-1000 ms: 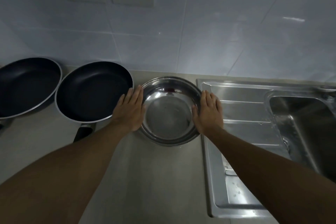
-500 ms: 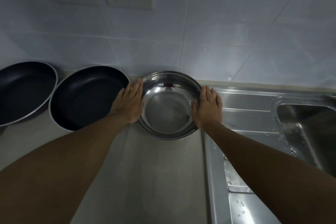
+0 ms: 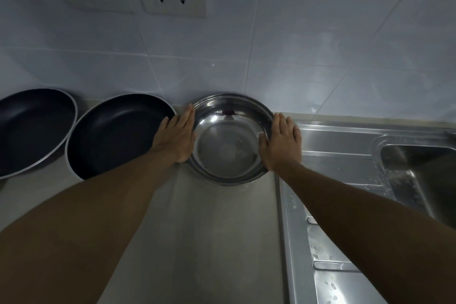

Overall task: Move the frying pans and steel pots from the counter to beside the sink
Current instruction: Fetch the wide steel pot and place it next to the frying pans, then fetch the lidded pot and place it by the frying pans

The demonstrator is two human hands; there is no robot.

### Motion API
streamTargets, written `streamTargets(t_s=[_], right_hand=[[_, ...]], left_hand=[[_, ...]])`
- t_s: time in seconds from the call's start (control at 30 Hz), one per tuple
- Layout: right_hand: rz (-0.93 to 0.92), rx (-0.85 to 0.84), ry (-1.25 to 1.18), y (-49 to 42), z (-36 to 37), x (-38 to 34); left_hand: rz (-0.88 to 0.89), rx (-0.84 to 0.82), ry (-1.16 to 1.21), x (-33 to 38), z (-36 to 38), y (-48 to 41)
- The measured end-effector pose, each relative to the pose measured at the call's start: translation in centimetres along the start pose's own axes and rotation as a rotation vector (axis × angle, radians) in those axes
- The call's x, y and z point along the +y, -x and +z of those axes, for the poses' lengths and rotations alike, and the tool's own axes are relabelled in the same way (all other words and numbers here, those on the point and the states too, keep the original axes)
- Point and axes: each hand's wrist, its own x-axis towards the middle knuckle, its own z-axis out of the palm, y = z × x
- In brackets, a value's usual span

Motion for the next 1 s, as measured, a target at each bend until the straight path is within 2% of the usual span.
streamTargets(t_s=[0.2,0.33,0.6,0.73,1.0], right_hand=[[-0.018,-0.067,-0.004,-0.2,-0.7,0.0],[-0.019,-0.140,-0.052,-0.4,-1.9,-0.1],[-0.111,-0.042,-0.252,4.2,-6.1,1.1],[-0.012,-0.093,-0.253,8.6,-8.1,2.8],[0.231,-0.065,-0.346,20.1,-12.1,6.7]], left_hand=[[-0.024,-0.048,-0.016,0.4,-0.5,-0.2],[0.014,-0.019,0.027,0.3,-1.5,0.7],[0.122,0.019,0.133,2.5,-5.4,4.6],[0.134,0.005,0.147,5.0,-7.1,7.1],[0.361,-0.046,0.181,12.5,-9.3,11.3]])
